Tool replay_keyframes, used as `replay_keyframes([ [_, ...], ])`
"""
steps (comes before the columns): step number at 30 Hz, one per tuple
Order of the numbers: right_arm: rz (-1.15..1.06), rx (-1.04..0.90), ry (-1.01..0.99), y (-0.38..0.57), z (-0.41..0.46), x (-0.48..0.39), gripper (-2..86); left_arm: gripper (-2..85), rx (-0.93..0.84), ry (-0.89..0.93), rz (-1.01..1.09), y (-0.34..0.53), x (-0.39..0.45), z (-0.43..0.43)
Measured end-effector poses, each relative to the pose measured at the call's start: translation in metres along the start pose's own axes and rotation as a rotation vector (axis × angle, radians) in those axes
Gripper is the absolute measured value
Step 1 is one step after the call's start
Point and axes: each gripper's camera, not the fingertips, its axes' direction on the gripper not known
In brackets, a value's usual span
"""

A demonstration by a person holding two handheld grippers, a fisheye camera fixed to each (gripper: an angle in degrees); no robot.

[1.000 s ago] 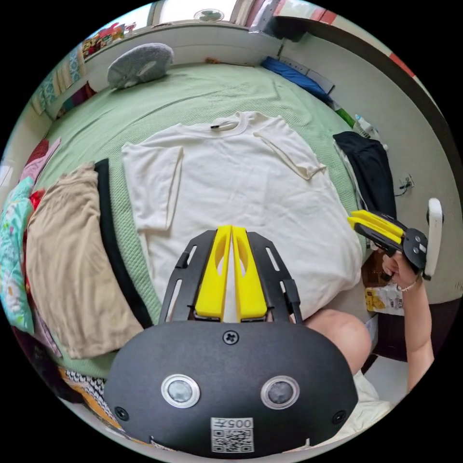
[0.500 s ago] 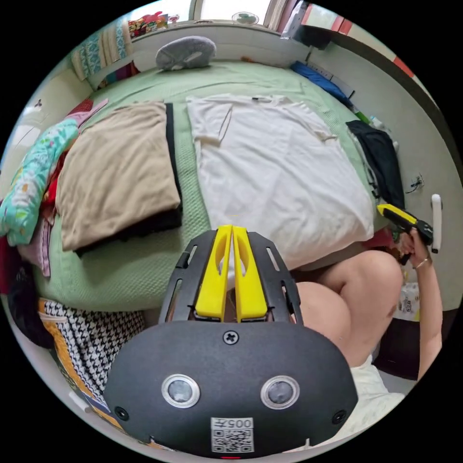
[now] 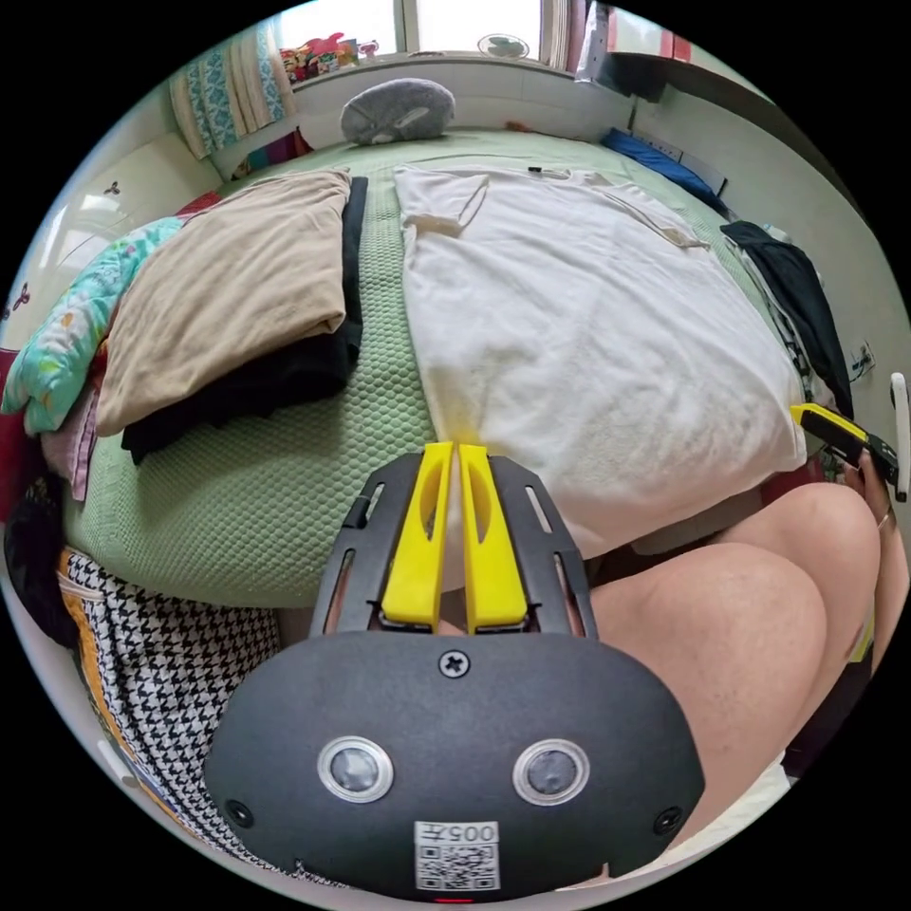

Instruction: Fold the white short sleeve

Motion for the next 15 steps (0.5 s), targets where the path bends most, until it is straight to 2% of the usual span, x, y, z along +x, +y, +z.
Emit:
replay_keyframes([
  [7, 0.007, -0.001, -0.018, 0.011, -0.003, 0.008, 8.5, 1.0, -0.023, 0.033, 0.009, 0.018, -0.014, -0.026],
  [15, 0.022, 0.001, 0.0, 0.023, -0.008, 0.012, 8.7, 2.3, 0.046, 0.104, -0.034, 0.077, -0.046, -0.077],
])
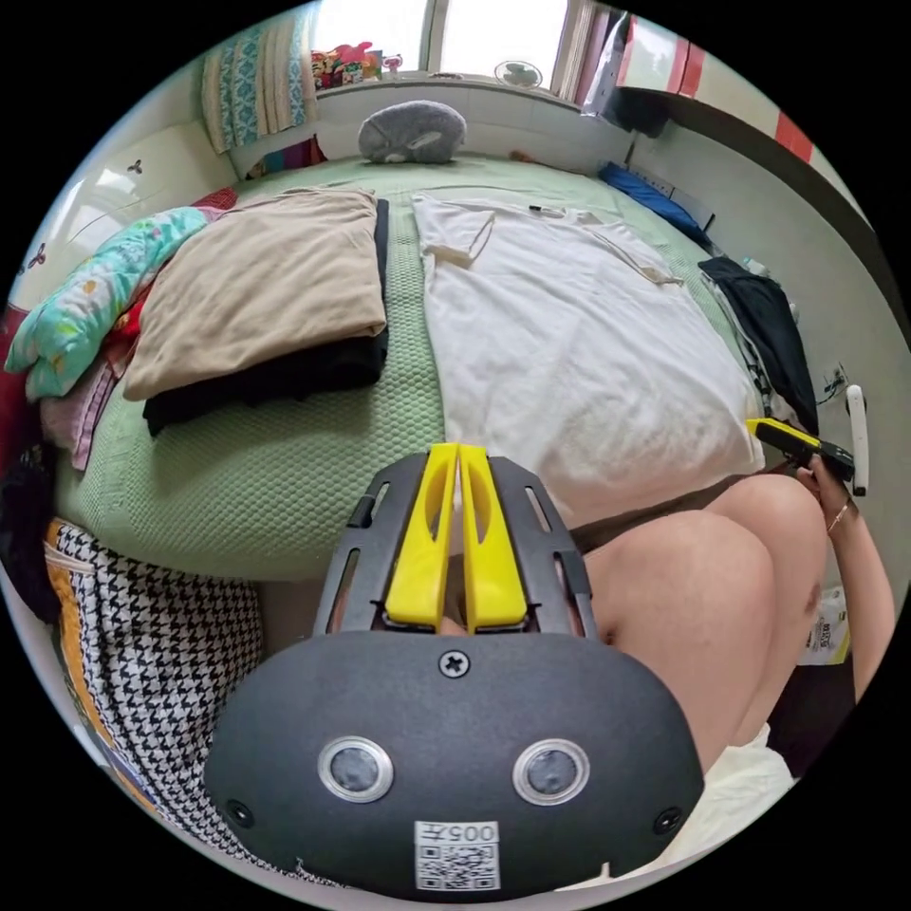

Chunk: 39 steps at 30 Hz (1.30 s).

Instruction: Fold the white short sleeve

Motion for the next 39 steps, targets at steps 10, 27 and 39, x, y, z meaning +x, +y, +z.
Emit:
replay_keyframes([
  [10, -0.029, 0.072, -0.025, 0.031, -0.028, 0.01, 9.2, 11.5, -0.034, 0.036, -0.003, 0.037, -0.014, 0.003],
  [27, 0.025, -0.002, -0.028, 0.062, -0.02, 0.022, 8.6, 11.7, -0.064, 0.092, -0.029, 0.061, -0.044, -0.007],
  [39, -0.029, 0.03, -0.073, 0.074, -0.055, 0.016, -1.2, 3.9, -0.091, 0.063, 0.034, 0.051, -0.051, -0.032],
])
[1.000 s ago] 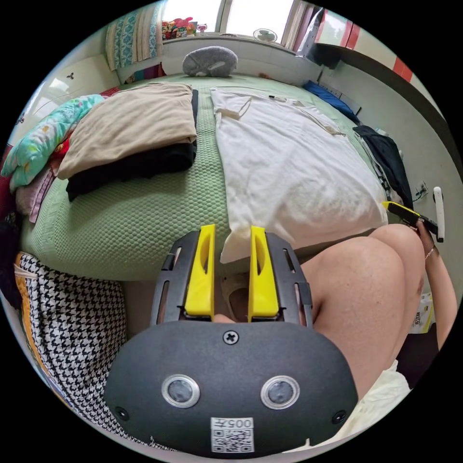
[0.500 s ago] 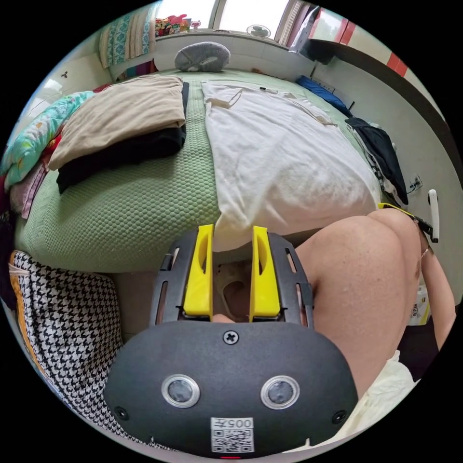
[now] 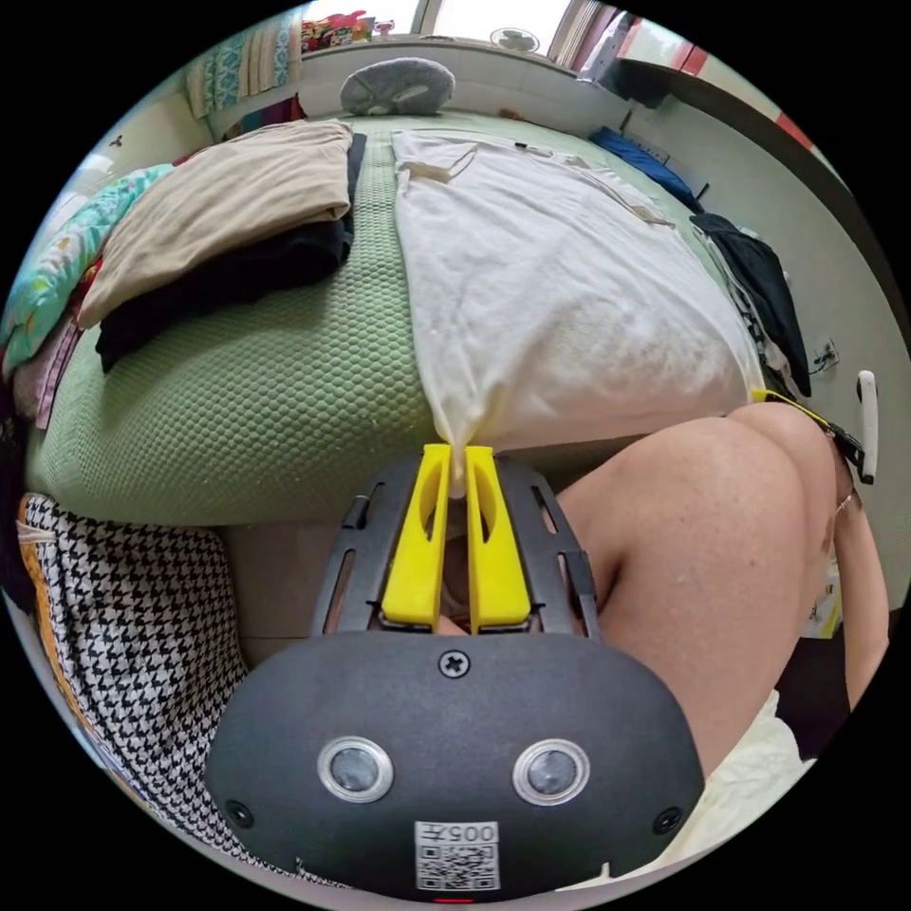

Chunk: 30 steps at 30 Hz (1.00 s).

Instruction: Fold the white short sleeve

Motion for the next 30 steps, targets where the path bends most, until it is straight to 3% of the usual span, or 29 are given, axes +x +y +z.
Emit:
replay_keyframes([
  [12, -0.012, 0.228, -0.054, 0.002, -0.134, -0.001, -1.5, 1.5, 0.231, 0.062, 0.071, -0.012, -0.027, -0.146],
  [20, 0.009, 0.16, -0.113, 0.056, -0.176, 0.003, -1.5, 1.5, 0.127, 0.132, 0.127, 0.024, -0.049, -0.181],
  [26, 0.062, 0.067, -0.143, 0.08, -0.175, 0.006, -1.5, 1.6, 0.065, 0.272, 0.033, 0.041, -0.072, -0.17],
  [30, 0.052, 0.069, -0.137, 0.048, -0.165, 0.004, -1.6, 1.7, 0.055, 0.208, 0.044, 0.003, -0.08, -0.158],
])
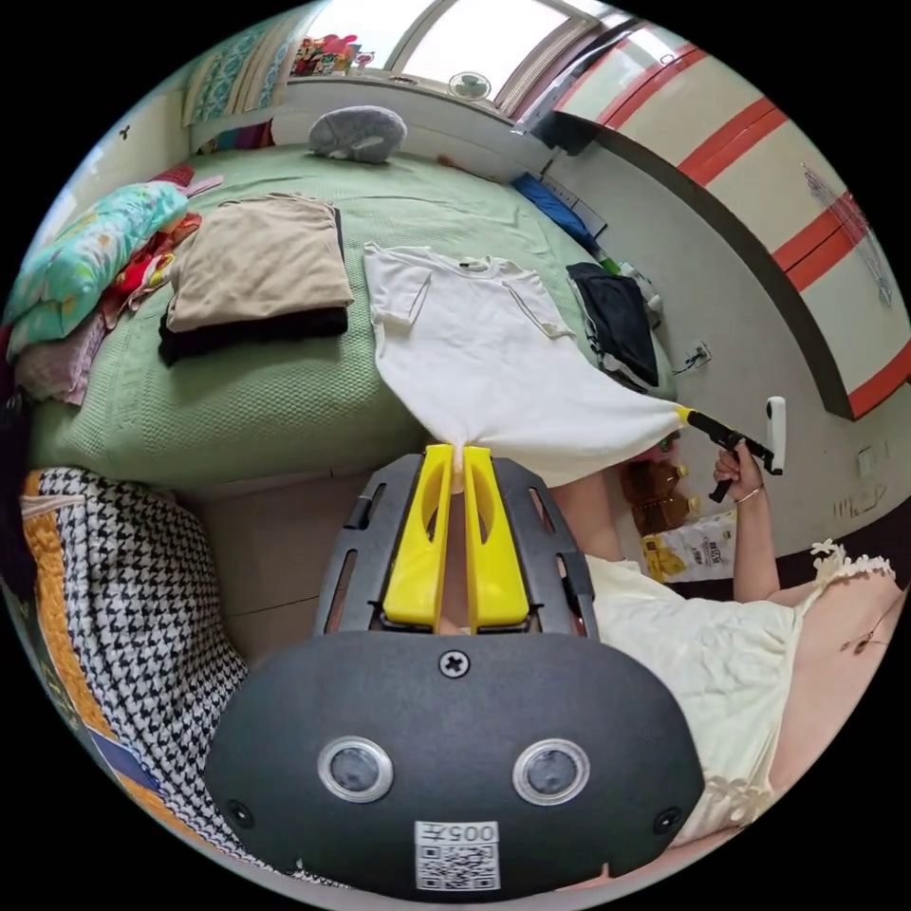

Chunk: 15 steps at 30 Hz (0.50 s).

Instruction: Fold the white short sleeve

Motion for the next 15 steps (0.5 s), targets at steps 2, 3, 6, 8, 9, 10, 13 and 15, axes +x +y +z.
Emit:
replay_keyframes([
  [2, -0.021, 0.02, 0.008, -0.024, 0.005, -0.003, -1.5, 1.9, 0.025, -0.039, 0.024, -0.026, -0.003, 0.0],
  [3, -0.033, 0.04, 0.026, -0.042, 0.008, -0.004, -1.5, 2.0, 0.043, -0.058, 0.037, -0.047, -0.006, 0.0],
  [6, -0.045, 0.084, 0.066, -0.1, 0.018, -0.006, -1.5, 2.4, 0.069, -0.09, 0.06, -0.111, -0.016, 0.005],
  [8, -0.045, 0.1, 0.09, -0.142, 0.03, -0.007, -1.5, 2.6, 0.077, -0.12, 0.077, -0.155, -0.024, 0.013],
  [9, -0.044, 0.1, 0.121, -0.172, 0.041, -0.007, -1.5, 2.8, 0.074, -0.146, 0.076, -0.188, -0.03, 0.022],
  [10, -0.037, 0.099, 0.132, -0.188, 0.048, -0.007, -1.5, 2.9, 0.075, -0.155, 0.062, -0.205, -0.035, 0.027],
  [13, 0.058, 0.064, 0.17, -0.266, 0.092, 0.0, -1.4, 3.7, 0.088, -0.142, -0.062, -0.282, -0.067, 0.059],
  [15, 0.172, 0.016, 0.149, -0.308, 0.13, 0.011, -0.7, 4.8, 0.055, -0.175, -0.17, -0.324, -0.092, 0.092],
])
